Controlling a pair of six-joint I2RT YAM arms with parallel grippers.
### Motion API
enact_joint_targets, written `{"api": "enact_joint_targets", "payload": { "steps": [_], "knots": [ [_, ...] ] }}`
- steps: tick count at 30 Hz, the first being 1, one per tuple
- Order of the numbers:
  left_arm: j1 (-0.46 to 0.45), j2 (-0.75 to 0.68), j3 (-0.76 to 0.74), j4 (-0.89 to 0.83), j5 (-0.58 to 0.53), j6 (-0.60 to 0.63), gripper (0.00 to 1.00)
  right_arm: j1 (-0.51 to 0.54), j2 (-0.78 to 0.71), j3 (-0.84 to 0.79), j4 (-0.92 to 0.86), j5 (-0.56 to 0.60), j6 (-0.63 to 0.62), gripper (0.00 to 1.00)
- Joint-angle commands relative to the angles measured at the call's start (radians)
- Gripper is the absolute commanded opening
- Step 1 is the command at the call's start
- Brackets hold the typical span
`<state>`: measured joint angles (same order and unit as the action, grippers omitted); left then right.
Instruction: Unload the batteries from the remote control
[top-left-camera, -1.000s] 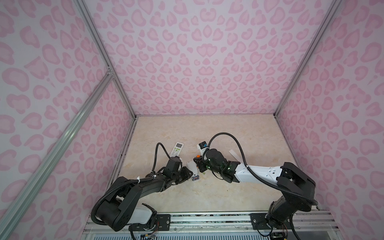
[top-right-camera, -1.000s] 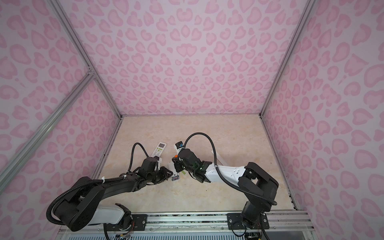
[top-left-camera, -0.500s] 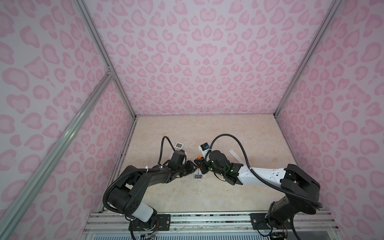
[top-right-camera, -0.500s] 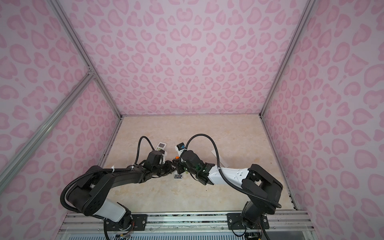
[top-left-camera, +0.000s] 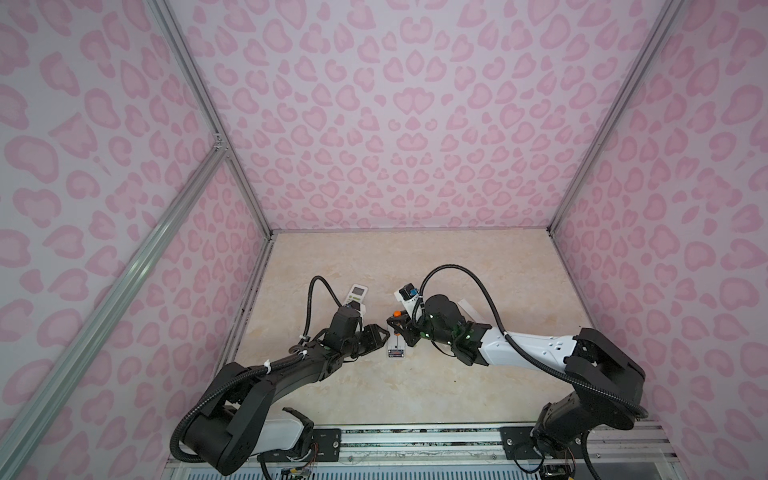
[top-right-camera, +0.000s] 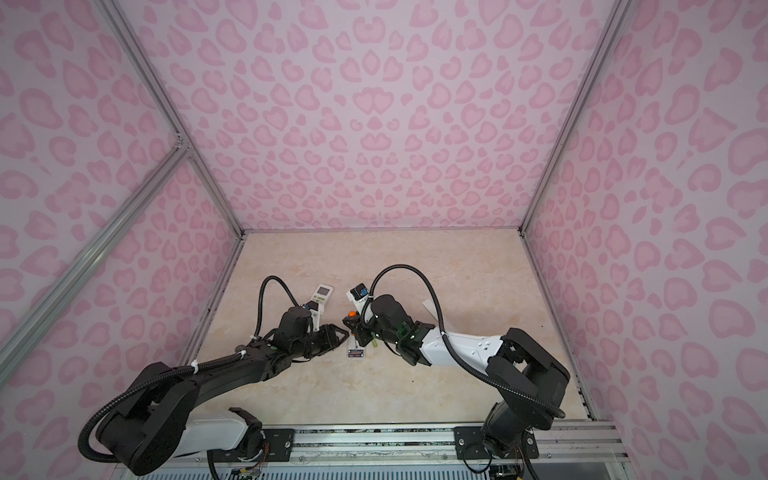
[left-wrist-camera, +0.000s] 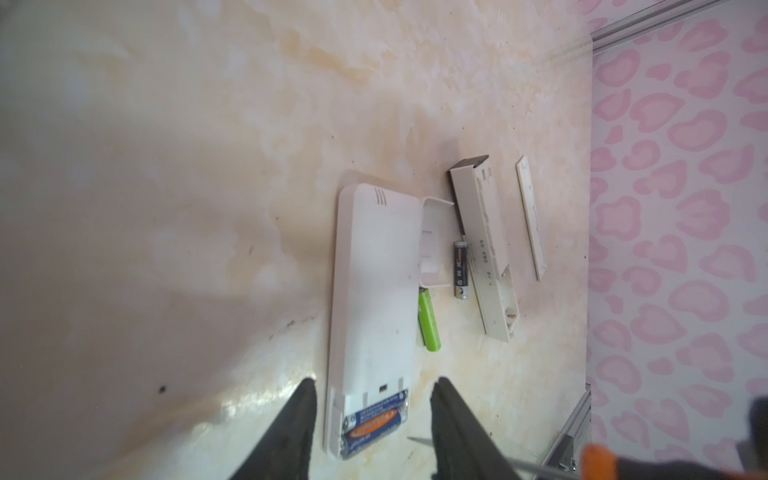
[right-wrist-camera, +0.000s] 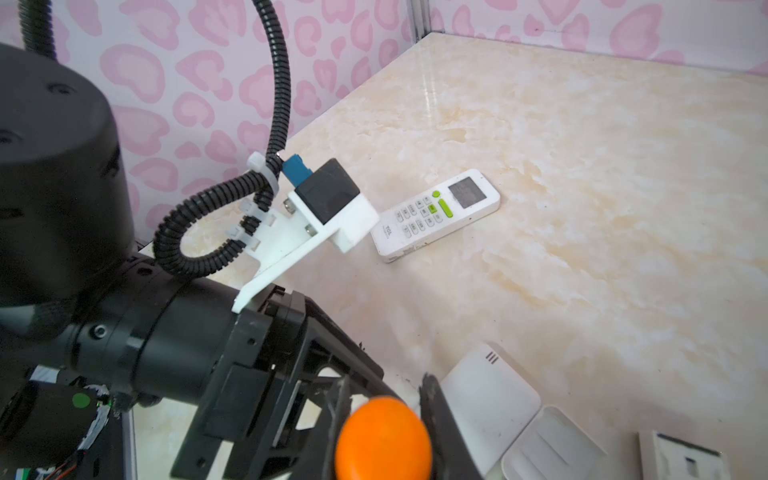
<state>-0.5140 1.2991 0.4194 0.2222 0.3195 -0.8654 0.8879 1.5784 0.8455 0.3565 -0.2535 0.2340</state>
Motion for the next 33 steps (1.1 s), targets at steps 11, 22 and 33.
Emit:
{"api": "enact_joint_targets", "payload": {
  "steps": [11, 22, 33],
  "knots": [
    [-0.159, -0.175, -0.159, 0.000, -0.085, -0.140, 0.29, -0.014, 0.033, -0.053, 0.106, -0.145, -0.159, 0.00],
    [-0.219, -0.104, -0.126, 0.026, -0.118, -0.176, 0.22, -0.009, -0.014, -0.069, 0.115, -0.120, -0.183, 0.00],
    [-0.222, -0.057, -0.106, 0.037, -0.115, -0.179, 0.20, -0.015, 0.018, -0.053, 0.117, -0.142, -0.219, 0.00]
  ]
}}
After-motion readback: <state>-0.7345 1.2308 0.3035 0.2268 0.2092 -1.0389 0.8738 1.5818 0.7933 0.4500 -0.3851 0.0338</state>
